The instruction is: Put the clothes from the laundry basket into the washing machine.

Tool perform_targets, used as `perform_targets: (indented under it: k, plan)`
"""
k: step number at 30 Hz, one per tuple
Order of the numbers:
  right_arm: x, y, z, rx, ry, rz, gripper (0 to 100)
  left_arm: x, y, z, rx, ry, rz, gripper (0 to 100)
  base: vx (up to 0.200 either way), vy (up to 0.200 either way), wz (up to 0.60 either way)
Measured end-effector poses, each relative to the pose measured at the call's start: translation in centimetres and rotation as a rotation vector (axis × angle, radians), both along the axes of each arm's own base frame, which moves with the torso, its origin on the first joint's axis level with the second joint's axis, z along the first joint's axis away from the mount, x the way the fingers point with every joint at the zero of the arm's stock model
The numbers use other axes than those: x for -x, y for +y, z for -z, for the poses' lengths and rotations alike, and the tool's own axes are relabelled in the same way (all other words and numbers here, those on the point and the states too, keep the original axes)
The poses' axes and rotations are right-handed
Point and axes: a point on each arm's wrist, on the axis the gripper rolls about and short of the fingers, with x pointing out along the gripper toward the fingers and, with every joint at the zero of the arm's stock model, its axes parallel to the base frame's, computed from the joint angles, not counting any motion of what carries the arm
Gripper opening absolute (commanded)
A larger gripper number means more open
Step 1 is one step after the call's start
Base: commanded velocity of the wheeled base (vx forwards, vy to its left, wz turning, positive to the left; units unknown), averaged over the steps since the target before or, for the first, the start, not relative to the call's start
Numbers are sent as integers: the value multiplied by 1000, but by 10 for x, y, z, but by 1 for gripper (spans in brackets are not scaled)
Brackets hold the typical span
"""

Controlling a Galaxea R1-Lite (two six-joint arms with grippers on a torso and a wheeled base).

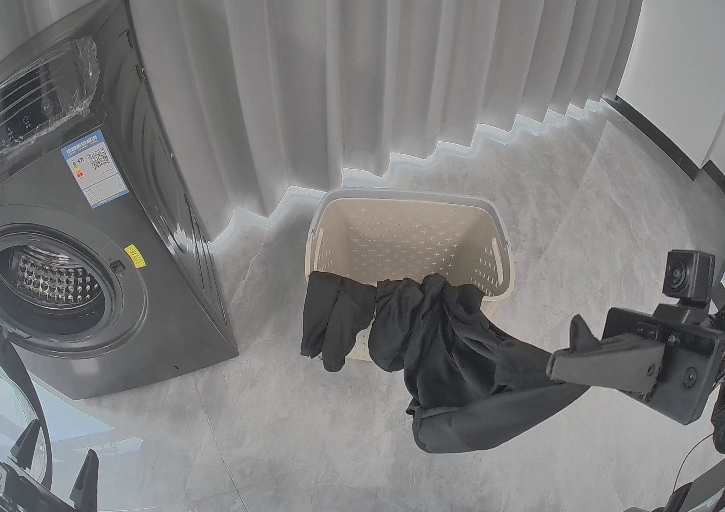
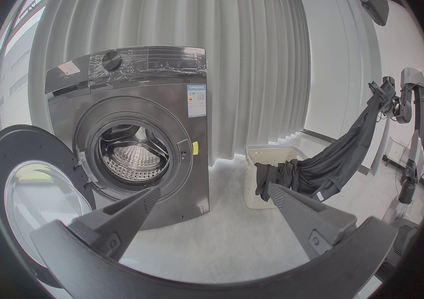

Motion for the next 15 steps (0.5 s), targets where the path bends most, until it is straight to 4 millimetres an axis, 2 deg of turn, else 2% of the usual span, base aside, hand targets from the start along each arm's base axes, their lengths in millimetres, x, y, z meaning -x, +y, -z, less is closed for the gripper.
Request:
perform_targets:
  k: [6,15]
  plan:
    - [-7,8,1,21,28,-15,0,0,0,0,0,0,0,100,-200,0,0]
    - [-15,26,-5,31,37,-56,0,0,0,0,0,0,-1,100,0,0,0]
